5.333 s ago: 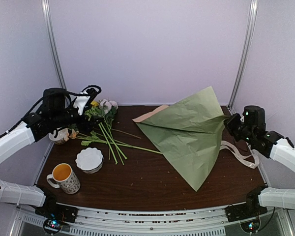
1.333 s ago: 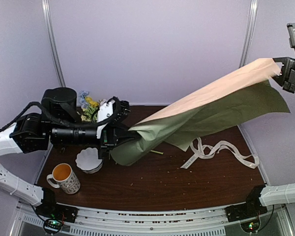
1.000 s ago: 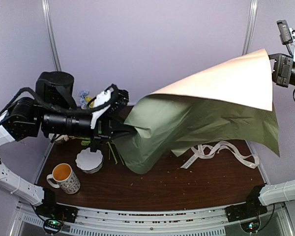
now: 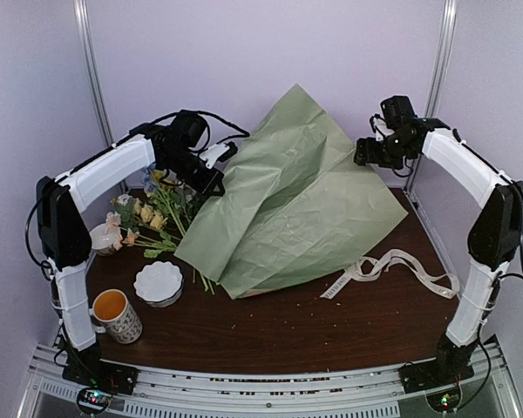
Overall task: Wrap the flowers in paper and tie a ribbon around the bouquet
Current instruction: Unfold the folded wrapping paper at the center of the board.
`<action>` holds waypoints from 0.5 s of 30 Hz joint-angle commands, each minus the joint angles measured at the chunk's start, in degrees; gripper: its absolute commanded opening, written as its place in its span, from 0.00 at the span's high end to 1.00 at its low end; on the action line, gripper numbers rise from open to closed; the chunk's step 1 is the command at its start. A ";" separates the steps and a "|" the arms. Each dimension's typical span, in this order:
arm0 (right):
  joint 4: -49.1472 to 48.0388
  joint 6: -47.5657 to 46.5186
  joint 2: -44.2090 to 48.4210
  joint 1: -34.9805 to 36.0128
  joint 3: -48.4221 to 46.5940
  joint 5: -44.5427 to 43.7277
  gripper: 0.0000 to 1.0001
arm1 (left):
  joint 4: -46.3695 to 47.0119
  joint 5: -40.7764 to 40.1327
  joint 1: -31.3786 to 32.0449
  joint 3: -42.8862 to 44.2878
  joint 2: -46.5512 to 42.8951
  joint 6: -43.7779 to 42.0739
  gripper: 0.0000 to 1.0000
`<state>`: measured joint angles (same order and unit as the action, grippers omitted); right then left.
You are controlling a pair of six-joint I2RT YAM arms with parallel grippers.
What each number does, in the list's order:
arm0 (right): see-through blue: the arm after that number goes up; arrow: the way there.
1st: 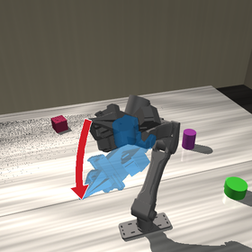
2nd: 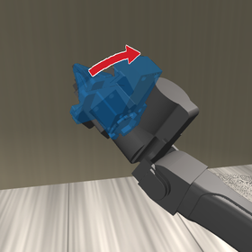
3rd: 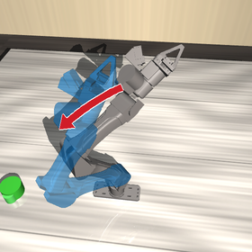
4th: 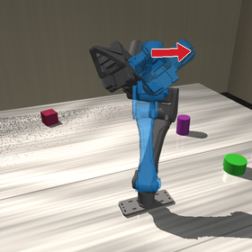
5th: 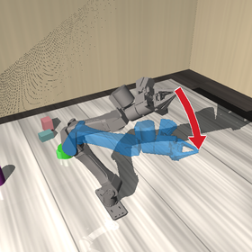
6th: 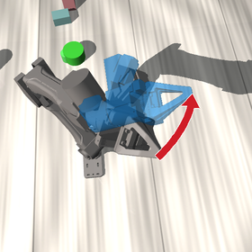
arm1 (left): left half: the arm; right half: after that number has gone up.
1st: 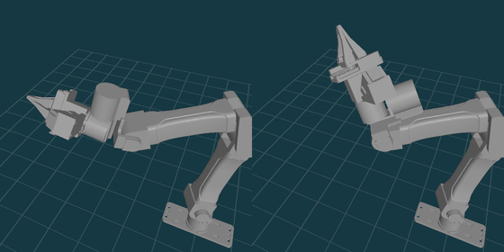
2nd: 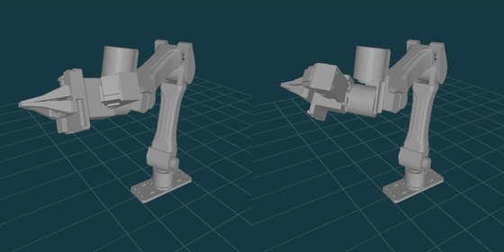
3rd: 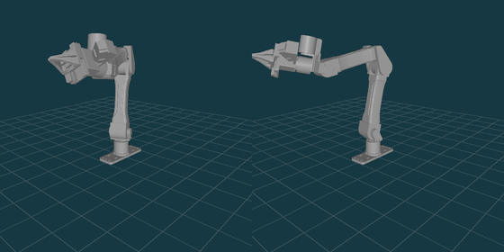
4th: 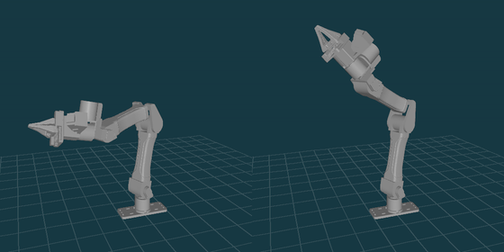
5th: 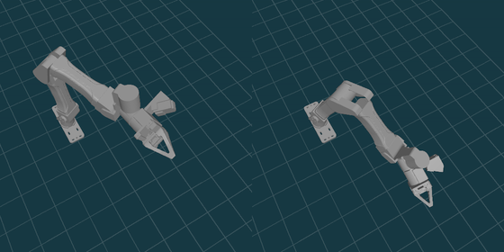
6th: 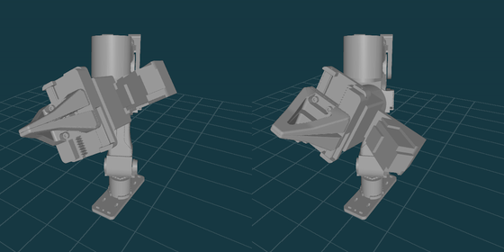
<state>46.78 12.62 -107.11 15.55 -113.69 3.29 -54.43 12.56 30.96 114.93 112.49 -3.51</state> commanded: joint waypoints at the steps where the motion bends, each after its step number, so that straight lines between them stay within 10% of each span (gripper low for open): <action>1: -4.16 1.25 10.48 -2.10 13.38 -4.08 0.09 | -0.62 -0.57 -1.19 0.16 2.47 -1.03 1.00; 9: -19.87 13.92 22.95 -8.08 46.23 3.39 0.01 | 1.33 -1.98 -1.30 -1.17 4.33 -3.56 1.00; 15: -26.23 18.17 15.67 -11.48 50.02 17.36 0.24 | 2.31 -3.62 -1.35 -0.90 5.81 -6.53 1.00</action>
<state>25.61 27.03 -86.67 4.10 -61.93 12.03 -54.41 10.92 29.98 114.02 116.73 -7.11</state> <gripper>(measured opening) 0.819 0.012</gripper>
